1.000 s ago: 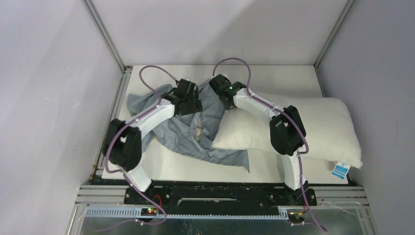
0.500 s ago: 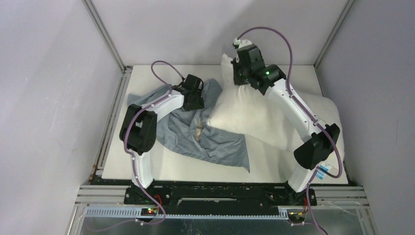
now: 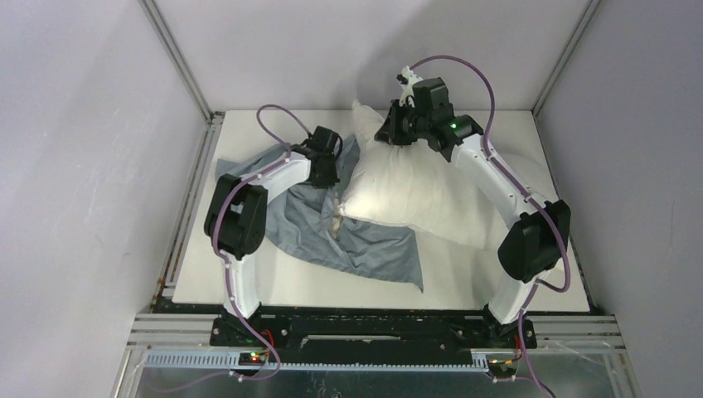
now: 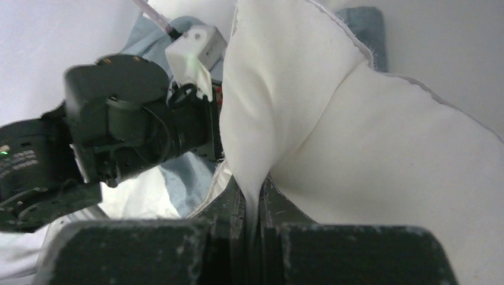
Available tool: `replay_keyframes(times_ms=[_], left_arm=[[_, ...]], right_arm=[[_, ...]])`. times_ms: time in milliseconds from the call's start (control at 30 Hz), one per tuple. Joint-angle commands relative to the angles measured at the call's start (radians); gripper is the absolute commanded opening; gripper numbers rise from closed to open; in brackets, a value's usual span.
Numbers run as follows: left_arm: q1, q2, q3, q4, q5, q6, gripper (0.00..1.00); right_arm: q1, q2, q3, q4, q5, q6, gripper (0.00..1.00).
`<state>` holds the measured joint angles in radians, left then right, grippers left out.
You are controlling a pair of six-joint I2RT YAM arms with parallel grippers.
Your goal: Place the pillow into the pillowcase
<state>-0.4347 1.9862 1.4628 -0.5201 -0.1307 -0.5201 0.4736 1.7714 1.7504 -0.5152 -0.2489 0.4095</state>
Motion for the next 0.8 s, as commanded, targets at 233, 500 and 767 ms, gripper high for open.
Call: replay_keyframes(times_ms=[233, 500, 767], left_arm=[[0.062, -0.243, 0.026, -0.012, -0.023, 0.009, 0.0], [0.06, -0.31, 0.023, 0.019, 0.065, 0.035, 0.0], [0.01, -0.509, -0.134, 0.1, 0.251, 0.094, 0.0]], right_arm=[[0.059, -0.049, -0.289, 0.263, -0.181, 0.071, 0.0], [0.132, 0.031, -0.295, 0.222, -0.151, 0.024, 0.0], [0.141, 0.197, 0.209, -0.119, -0.05, -0.054, 0.0]])
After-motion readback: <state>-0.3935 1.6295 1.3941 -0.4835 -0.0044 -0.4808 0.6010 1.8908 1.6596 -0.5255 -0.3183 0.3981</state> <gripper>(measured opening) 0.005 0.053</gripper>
